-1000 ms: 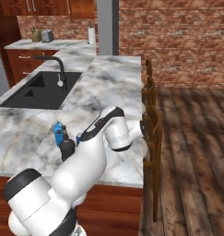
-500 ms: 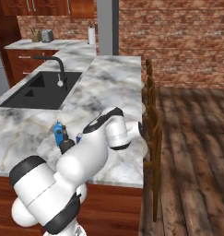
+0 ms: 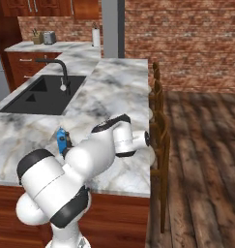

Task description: Move the drinks to the dining counter.

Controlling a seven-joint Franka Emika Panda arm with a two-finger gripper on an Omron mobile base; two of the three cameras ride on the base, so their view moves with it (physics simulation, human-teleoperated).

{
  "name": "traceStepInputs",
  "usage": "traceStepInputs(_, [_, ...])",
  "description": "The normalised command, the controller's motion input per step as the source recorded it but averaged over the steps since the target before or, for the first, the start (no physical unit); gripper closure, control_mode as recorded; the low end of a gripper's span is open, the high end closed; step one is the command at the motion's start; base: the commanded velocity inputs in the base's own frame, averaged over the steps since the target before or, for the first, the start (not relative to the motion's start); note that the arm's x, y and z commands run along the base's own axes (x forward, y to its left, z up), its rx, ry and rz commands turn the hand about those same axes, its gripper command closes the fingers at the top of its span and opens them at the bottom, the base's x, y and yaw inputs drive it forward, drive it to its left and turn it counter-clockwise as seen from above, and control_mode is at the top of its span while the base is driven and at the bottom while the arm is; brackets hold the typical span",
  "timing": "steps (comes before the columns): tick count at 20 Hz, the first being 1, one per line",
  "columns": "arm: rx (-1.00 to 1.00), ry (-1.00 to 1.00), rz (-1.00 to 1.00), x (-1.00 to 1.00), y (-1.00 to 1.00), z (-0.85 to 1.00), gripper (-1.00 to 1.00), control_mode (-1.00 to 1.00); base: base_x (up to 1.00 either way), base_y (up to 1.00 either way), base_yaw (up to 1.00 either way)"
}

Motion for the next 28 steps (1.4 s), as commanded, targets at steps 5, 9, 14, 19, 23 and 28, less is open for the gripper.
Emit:
traceStepInputs(5, [0.0, 0.04, 0.0, 0.16, 0.01, -0.11, 1.0, -1.0, 0.0, 0.0, 0.0])
traceStepInputs(9, [0.0, 0.01, 0.0, 0.18, 0.0, -0.17, 1.0, -1.0, 0.0, 0.0, 0.0])
traceStepInputs(14, [0.0, 0.0, 0.0, 0.18, 0.0, -0.22, 1.0, -1.0, 0.0, 0.0, 0.0])
traceStepInputs(19, [0.0, 0.0, 0.0, 0.19, 0.01, -0.23, 1.0, -1.0, 0.0, 0.0, 0.0])
traceStepInputs(23, [0.0, 0.0, 0.0, 0.2, 0.0, -0.21, 1.0, -1.0, 0.0, 0.0, 0.0])
traceStepInputs(28, [0.0, 0.0, 0.0, 0.19, 0.0, -0.21, 1.0, -1.0, 0.0, 0.0, 0.0])
